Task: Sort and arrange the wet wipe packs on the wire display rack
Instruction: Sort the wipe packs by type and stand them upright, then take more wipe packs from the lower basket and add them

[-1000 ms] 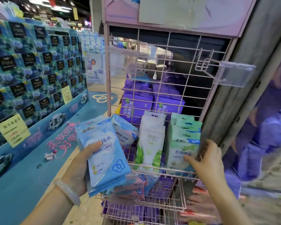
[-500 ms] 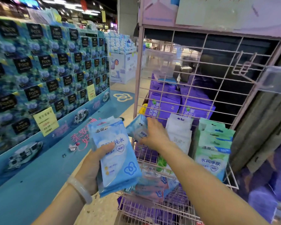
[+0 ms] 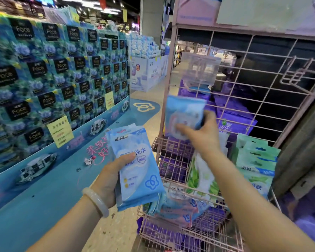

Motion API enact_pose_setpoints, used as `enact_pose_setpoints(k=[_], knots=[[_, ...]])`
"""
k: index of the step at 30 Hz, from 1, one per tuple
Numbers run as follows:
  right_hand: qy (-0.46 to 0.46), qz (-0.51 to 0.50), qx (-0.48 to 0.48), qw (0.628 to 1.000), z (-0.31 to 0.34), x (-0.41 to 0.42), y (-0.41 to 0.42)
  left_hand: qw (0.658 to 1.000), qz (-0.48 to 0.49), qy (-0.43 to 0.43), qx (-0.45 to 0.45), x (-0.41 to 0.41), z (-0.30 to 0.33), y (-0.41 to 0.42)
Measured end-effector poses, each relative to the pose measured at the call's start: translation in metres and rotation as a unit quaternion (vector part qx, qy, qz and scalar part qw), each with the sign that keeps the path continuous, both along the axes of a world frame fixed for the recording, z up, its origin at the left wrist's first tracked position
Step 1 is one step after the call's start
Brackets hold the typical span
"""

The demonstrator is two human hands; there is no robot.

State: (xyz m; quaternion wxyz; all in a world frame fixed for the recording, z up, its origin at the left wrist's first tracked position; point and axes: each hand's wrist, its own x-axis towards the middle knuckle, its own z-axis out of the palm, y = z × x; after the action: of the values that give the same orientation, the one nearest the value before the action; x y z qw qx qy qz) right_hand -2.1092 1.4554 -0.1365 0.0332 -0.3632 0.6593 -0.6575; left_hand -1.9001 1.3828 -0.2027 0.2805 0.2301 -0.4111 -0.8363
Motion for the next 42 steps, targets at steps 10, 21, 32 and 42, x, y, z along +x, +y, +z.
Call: enact_pose_setpoints(k=[10,21,32,42], knots=[[-0.176,-0.003,-0.063,0.982,-0.025,-0.023,0.139,0.984,-0.038,0.007,-0.175,-0.091,0.031,-0.019],[-0.176,-0.028,0.078,0.981,-0.063,0.000,0.213,0.917,-0.050,-0.199,-0.342,-0.121,0.019,-0.041],[-0.418,-0.053,0.255,0.870,-0.197,-0.002,0.218,0.831,0.174,-0.256,-0.462,-0.086,-0.019,-0.010],[-0.179,-0.157,0.439,0.866,-0.222,-0.077,0.156,0.876,0.282,-0.298,-0.254,-0.036,-0.108,0.060]])
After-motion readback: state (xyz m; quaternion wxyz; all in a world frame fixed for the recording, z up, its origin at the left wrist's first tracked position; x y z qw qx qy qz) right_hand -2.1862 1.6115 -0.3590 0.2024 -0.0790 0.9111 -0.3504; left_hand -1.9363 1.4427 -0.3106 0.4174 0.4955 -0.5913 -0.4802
